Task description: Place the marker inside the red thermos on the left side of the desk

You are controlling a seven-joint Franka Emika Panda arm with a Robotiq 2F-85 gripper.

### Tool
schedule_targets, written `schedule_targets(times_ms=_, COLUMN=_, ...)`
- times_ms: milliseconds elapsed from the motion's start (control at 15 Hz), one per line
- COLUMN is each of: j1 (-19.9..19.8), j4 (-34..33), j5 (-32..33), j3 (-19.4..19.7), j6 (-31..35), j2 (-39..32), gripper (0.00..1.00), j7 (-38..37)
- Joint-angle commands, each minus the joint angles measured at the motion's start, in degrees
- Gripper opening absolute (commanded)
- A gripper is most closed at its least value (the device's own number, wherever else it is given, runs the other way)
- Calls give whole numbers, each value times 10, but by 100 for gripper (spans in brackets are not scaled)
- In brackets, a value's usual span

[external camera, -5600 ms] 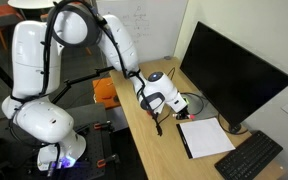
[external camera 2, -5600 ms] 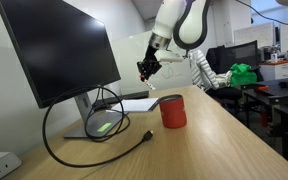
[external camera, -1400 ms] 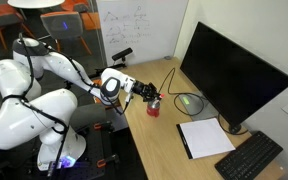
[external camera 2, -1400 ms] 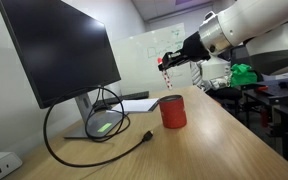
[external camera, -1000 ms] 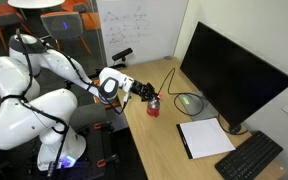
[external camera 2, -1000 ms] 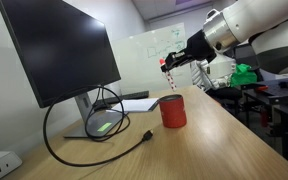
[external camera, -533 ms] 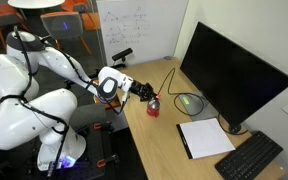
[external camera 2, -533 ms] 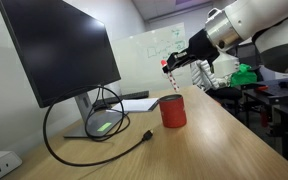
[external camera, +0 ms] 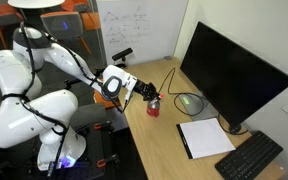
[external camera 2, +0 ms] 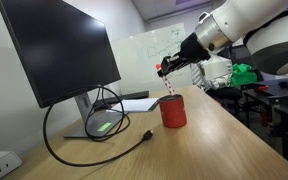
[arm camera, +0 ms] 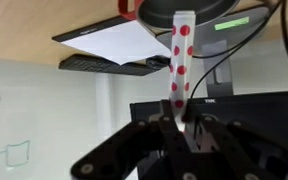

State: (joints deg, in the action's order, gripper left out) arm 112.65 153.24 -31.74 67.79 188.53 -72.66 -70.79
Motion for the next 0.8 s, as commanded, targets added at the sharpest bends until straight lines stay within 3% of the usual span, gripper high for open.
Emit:
schedule_targets(times_ms=0, j1=-44, j4=-16, j5=-6, j3=-6, j6=29, j2=53, gripper=5, j7=53)
schedule_targets(times_ms=67, j1=-53, j4=-22, j5=-8, j3=-7, j6=28, j2=57, gripper=10, j7=58)
schedule_targets(times_ms=133, j1=-61, j4=-27, j5=-8, j3=-8, j6=27, j2=64, gripper=45, j7=64)
schedule_targets(times_ms=200, j1=-69, j4=-32, j5=-8, j3=-10, j6=29, j2=73, gripper=46, j7=70)
schedule_targets(times_ms=600, j1=-113, j4=-59, j5=1, j3=4, j6=4, j2=176, gripper=90, j7=114)
schedule_targets(times_ms=733, j1=-126, j4=-69, j5=2, j3=17, j6=-14, j2=219, gripper=100, j7=137)
